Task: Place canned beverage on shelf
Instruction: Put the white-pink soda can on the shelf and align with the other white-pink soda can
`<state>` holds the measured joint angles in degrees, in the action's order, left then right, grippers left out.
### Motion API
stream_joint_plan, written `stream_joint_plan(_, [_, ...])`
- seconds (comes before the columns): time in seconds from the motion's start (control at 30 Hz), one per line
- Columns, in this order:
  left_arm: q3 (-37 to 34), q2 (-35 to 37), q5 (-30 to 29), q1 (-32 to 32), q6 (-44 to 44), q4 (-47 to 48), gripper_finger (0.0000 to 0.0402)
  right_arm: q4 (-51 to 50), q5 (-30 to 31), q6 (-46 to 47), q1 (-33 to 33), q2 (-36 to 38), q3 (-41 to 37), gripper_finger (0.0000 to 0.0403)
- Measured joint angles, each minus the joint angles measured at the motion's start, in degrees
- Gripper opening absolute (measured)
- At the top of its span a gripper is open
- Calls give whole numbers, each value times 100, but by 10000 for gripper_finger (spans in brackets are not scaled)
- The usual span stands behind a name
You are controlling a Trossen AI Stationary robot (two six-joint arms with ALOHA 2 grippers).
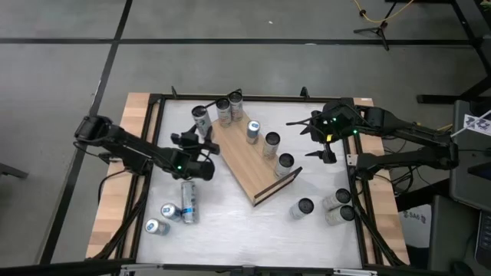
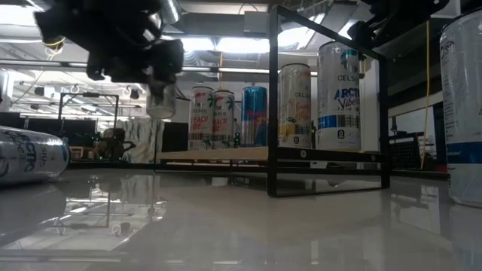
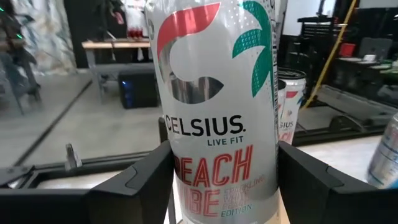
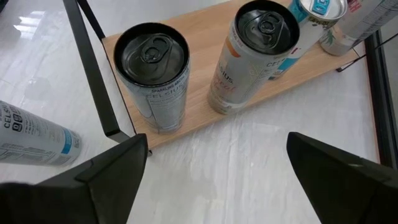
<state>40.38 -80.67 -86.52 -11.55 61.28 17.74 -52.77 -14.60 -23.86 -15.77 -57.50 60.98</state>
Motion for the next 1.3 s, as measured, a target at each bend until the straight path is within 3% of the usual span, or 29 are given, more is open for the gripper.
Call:
stream_joint_plan(0.17, [0,-451,-29,252,-745,-984,225,0,-1,1,0,1,-1,379])
stream_joint_plan(0.53, [0,-1555,-129,539,-791,-2034,225,0,-1,0,1,-1,-1,379])
stream_joint_plan(0.8, [0,-1897,-153,708,-785,-2164,225,0,0,0,2,0,-1,379])
stream_joint_plan(1.3, [0,-1914,-76,1041,-784,-2206,237,0,1,0,2,1,-1,379])
